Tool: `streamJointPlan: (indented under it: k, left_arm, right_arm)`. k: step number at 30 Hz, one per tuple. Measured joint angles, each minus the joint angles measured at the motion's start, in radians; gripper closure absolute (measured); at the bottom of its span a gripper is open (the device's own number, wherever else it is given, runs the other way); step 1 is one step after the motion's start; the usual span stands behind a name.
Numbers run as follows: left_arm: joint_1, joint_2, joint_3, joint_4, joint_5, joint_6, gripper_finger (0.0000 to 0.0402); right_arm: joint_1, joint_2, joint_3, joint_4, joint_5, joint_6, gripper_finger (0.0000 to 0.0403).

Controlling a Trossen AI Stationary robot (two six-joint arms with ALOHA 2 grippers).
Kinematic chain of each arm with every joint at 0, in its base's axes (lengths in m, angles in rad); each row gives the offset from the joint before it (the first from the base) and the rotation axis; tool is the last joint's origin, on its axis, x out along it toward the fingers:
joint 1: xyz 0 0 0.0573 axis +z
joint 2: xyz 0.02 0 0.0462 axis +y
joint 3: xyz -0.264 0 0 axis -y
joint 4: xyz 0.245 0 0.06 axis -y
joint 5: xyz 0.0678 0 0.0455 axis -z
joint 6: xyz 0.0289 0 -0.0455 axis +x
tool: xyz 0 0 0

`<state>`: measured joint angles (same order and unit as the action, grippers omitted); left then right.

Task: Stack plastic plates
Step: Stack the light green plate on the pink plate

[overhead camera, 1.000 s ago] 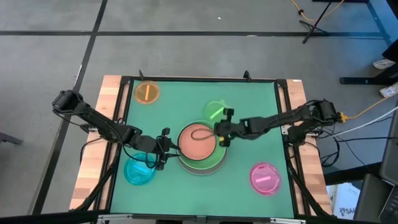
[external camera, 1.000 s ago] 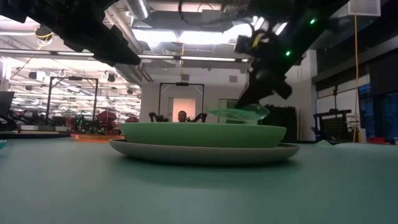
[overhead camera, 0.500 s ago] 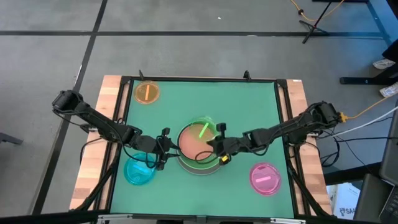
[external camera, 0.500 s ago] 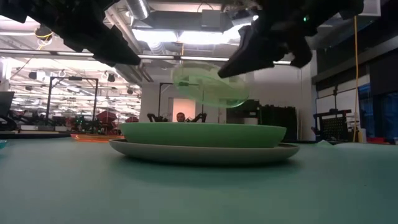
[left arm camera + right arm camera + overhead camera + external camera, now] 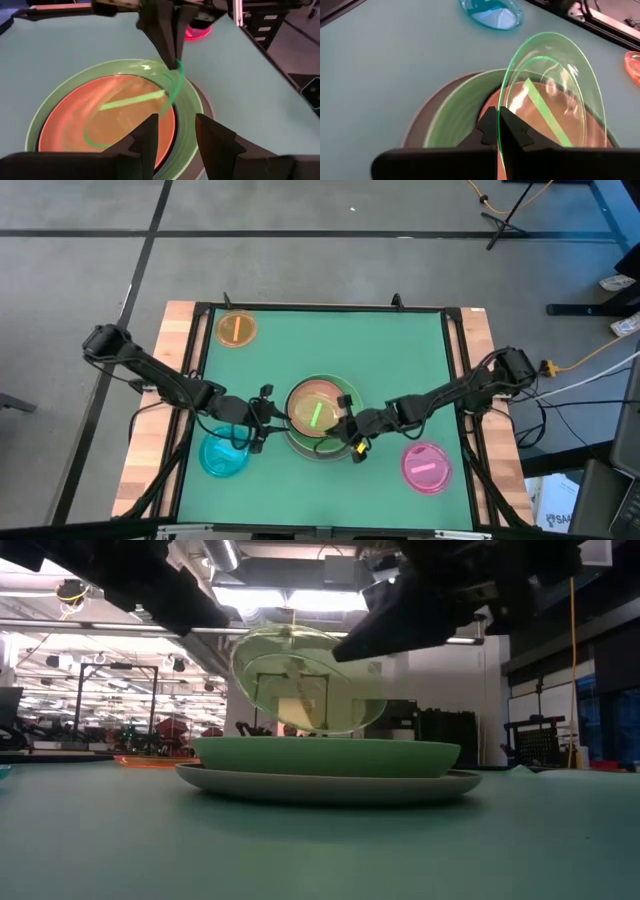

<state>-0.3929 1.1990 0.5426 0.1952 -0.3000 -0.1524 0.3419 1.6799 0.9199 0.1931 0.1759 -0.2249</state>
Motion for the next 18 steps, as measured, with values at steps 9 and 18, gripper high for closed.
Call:
streamJointPlan:
  k: [9, 18]
  left_arm:
    - [-0.016, -0.041, 0.000, 0.000, -0.018, 0.003, 0.0278]
    - [-0.016, -0.041, 0.000, 0.001, -0.028, 0.002, 0.0278]
  right_arm:
    - [0.017, 0.004, 0.000, -0.013, -0.003, 0.003, 0.0402]
    - [-0.004, 0.004, 0.000, -0.047, -0.011, 0.057, 0.0402]
